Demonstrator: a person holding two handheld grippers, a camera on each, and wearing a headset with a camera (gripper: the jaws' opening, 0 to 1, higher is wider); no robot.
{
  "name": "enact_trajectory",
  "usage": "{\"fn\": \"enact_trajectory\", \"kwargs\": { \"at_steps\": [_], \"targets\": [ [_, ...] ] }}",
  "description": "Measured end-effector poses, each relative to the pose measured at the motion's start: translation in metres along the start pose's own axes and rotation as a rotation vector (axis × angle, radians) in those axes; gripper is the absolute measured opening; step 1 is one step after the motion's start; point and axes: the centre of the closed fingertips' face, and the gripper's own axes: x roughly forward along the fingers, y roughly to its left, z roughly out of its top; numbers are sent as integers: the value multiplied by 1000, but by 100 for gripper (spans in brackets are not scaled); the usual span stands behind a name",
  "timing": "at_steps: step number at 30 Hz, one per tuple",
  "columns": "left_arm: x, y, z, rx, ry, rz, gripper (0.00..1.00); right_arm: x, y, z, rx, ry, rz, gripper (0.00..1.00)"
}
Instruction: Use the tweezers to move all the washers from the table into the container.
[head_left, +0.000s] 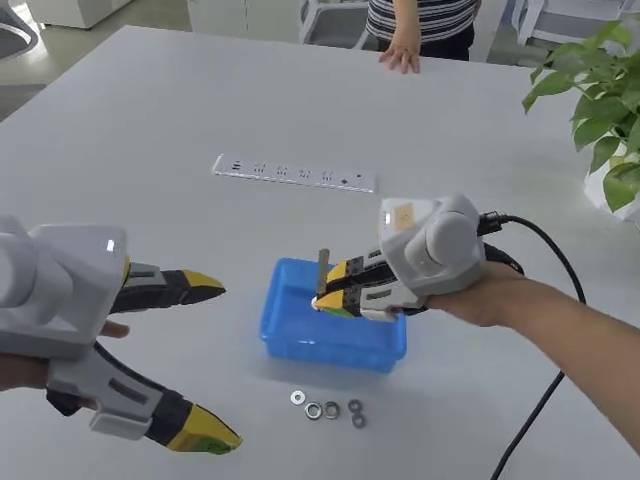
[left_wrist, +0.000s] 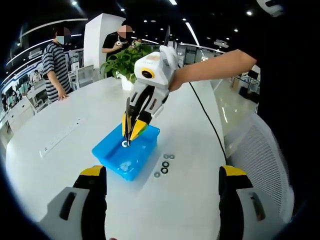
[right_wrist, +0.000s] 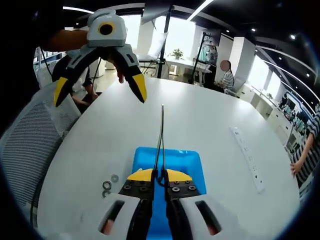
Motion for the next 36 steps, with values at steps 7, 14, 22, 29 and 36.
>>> {"fn": "enact_trajectory", "kwargs": {
  "at_steps": [7,14,22,29,36],
  "targets": [
    [4,6,-2,-4,5,-1,98,7,-6,-15,19,8,0,8],
    [10,13,3,6,2,-2,95,12,-12,-29,37,16,-5,8],
    [21,25,16,32,-11,-8,85,19,-11,-38,48,18,4,8],
    [30,31,24,53,-18,-18,76,23,-6,-46,45,33,21,8],
    [41,39,29,109,13,-23,59,23,-4,-49,47,29,25,8]
  ]
}}
